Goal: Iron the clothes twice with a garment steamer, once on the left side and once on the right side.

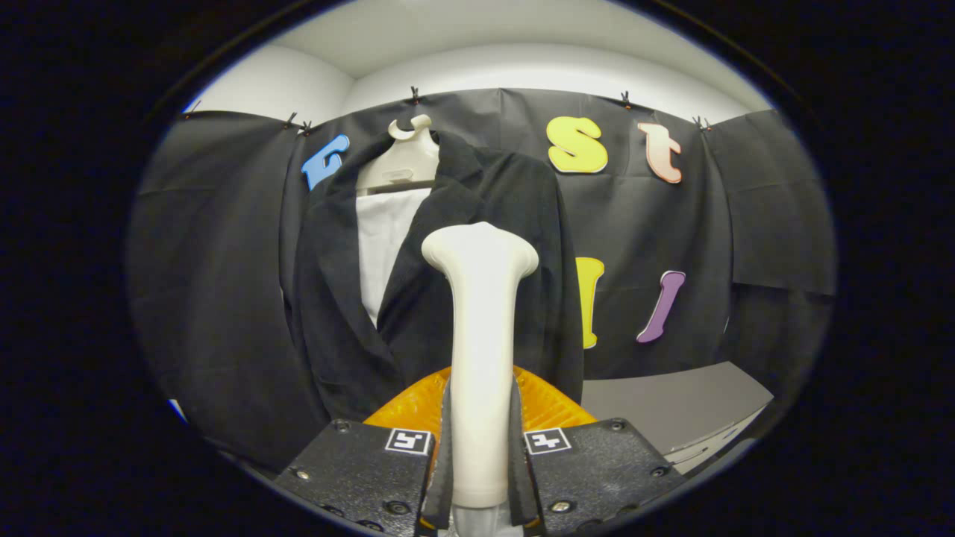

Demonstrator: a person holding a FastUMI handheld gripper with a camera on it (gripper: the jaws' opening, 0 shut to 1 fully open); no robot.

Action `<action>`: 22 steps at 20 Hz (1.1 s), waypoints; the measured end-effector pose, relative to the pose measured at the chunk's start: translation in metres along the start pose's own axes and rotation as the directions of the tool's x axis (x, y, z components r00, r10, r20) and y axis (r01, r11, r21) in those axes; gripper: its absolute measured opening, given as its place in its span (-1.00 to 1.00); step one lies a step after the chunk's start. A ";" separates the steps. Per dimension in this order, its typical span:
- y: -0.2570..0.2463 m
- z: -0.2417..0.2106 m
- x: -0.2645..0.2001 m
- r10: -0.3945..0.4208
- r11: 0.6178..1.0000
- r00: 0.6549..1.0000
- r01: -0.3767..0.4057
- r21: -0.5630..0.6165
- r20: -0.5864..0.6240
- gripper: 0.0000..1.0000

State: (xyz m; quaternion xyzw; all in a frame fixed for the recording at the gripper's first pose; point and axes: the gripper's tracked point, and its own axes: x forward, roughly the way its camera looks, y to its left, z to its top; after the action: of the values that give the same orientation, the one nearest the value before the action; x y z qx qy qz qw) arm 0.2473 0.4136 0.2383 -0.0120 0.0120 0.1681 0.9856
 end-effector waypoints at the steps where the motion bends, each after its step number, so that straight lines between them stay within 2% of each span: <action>1: 0.000 -0.007 0.000 0.000 1.000 1.000 0.000 -0.007 -0.011 -0.35; 11: 0.008 -0.096 -0.008 0.012 0.998 0.989 -0.019 -0.052 -0.148 -0.35; 22: 0.005 -0.181 -0.020 0.020 0.996 0.961 -0.044 -0.081 -0.277 -0.35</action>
State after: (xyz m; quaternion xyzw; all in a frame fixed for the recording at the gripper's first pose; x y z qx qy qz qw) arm 0.2231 0.4064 0.0583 -0.0779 0.1422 0.1812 0.9700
